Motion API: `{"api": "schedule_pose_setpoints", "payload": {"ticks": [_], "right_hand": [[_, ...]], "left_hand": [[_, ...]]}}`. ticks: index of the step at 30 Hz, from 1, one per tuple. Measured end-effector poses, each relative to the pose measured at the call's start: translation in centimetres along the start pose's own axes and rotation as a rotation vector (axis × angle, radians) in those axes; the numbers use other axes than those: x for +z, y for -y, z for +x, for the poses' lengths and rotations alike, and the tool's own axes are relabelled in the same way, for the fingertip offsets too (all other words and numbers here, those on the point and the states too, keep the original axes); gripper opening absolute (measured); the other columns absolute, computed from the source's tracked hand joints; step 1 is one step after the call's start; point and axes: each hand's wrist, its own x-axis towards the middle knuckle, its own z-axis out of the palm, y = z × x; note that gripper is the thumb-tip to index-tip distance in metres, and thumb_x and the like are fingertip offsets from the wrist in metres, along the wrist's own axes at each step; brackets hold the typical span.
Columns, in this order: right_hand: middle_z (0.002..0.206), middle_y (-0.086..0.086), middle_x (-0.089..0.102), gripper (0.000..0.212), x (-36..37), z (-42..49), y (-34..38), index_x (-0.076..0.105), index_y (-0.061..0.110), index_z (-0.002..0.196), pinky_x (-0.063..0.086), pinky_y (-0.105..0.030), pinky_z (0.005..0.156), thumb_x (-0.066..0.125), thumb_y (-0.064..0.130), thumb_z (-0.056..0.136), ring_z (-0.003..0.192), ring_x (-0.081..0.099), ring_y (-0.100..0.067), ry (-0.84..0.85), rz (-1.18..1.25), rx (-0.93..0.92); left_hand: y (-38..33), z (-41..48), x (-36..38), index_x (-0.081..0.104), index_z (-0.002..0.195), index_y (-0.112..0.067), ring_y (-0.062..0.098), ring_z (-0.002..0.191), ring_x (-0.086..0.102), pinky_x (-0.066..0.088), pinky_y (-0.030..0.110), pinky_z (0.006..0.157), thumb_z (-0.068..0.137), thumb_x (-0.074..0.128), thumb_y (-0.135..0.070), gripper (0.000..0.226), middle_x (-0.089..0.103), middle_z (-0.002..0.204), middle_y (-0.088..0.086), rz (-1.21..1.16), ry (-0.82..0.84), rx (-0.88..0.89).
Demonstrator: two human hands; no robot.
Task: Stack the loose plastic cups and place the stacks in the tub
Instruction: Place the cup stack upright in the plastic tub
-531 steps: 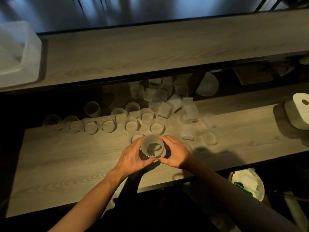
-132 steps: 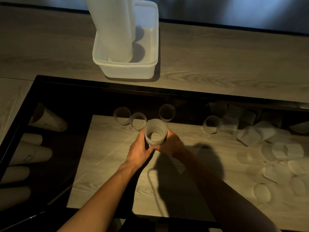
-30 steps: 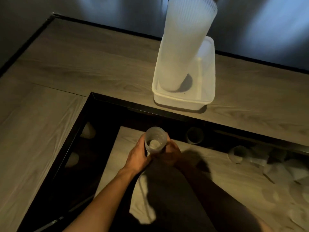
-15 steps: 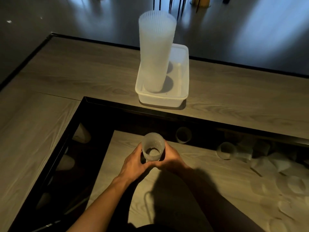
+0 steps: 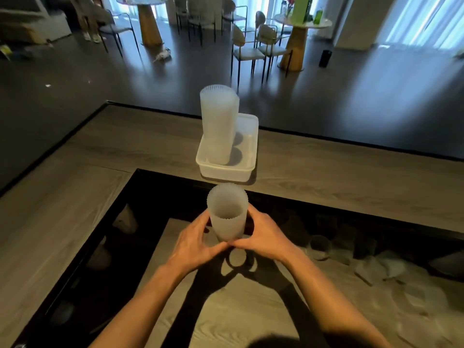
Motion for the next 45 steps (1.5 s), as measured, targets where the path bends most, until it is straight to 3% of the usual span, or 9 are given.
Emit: {"api": "schedule_pose_setpoints", "payload": {"ticks": [3,6,9,15,23,27,31,34,45], "right_hand": [[0.142,0.018,0.050,0.097,-1.6,0.2,0.6,0.030,0.050,0.147,0.041,-0.041,0.110,0.086,0.052,0.068,0.134,0.044,-0.006,-0.025,-0.050,-0.069],[0.142,0.018,0.050,0.097,-3.3,0.3,1.9,0.031,0.049,0.147,0.044,-0.046,0.109,0.086,0.056,0.067,0.130,0.046,-0.005,-0.042,-0.058,-0.105],[0.142,0.015,0.050,0.097,-5.0,0.5,3.3,0.033,0.043,0.148,0.046,-0.043,0.108,0.088,0.050,0.068,0.128,0.047,-0.004,-0.061,-0.057,-0.154],[0.138,0.011,0.052,0.098,-8.4,1.4,6.0,0.029,0.039,0.149,0.052,-0.040,0.101,0.086,0.048,0.070,0.118,0.055,-0.006,-0.112,-0.091,-0.236],[0.135,0.012,0.048,0.096,-12.0,2.8,8.7,0.026,0.034,0.150,0.049,-0.030,0.097,0.086,0.044,0.075,0.117,0.052,-0.004,-0.133,-0.029,-0.259],[0.138,0.012,0.047,0.091,-12.9,3.6,9.5,0.028,0.037,0.146,0.049,-0.034,0.100,0.085,0.046,0.075,0.120,0.053,-0.008,-0.148,0.016,-0.259],[0.129,0.017,0.050,0.084,-13.0,4.5,9.8,0.032,0.045,0.135,0.049,-0.025,0.092,0.088,0.042,0.073,0.114,0.055,-0.003,-0.245,0.047,-0.271],[0.129,0.017,0.051,0.081,-12.9,5.7,9.9,0.035,0.042,0.135,0.053,-0.033,0.097,0.087,0.046,0.072,0.115,0.056,-0.007,-0.318,0.095,-0.268],[0.143,0.001,0.050,0.099,-11.0,9.3,7.0,0.031,0.027,0.147,0.050,-0.048,0.103,0.085,0.056,0.069,0.123,0.054,-0.018,-0.333,-0.054,-0.102]], "left_hand": [[-2.4,1.0,-1.6,0.036,0.138,-0.047,-0.016,0.118,0.048,0.041,0.002,0.089,0.074,0.078,-0.060,0.078,0.047,0.126,-0.035,-0.016,-0.064,0.050],[-4.0,1.9,-2.9,0.040,0.140,-0.041,-0.010,0.120,0.051,0.046,0.013,0.096,0.074,0.077,-0.063,0.079,0.051,0.129,-0.029,-0.002,-0.078,0.096],[-5.4,3.0,-4.0,0.041,0.143,-0.037,-0.003,0.120,0.053,0.050,0.025,0.098,0.073,0.076,-0.063,0.082,0.055,0.133,-0.018,0.012,-0.102,0.128],[-8.8,5.7,-6.9,0.040,0.132,-0.045,-0.008,0.109,0.053,0.052,0.021,0.086,0.072,0.073,-0.065,0.072,0.054,0.123,-0.022,0.070,-0.142,0.201],[-11.6,9.5,-9.0,0.043,0.126,-0.039,0.003,0.105,0.058,0.055,0.026,0.081,0.071,0.072,-0.074,0.071,0.057,0.118,-0.015,0.061,-0.163,0.225],[-12.5,10.8,-9.8,0.039,0.133,-0.044,-0.001,0.103,0.057,0.056,0.030,0.083,0.071,0.072,-0.074,0.077,0.057,0.116,-0.019,0.027,-0.154,0.228],[-12.8,11.7,-9.8,0.033,0.143,-0.043,0.002,0.108,0.057,0.056,0.036,0.088,0.072,0.074,-0.069,0.086,0.059,0.124,-0.015,0.032,-0.185,0.208],[-12.4,12.4,-9.3,0.026,0.147,-0.044,0.005,0.116,0.057,0.055,0.035,0.091,0.076,0.073,-0.067,0.089,0.056,0.134,-0.013,-0.004,-0.252,0.172],[-8.2,12.8,-6.7,0.045,0.137,-0.029,0.005,0.116,0.057,0.053,0.029,0.091,0.084,0.073,-0.051,0.063,0.059,0.133,-0.008,0.143,-0.319,0.071]]}}
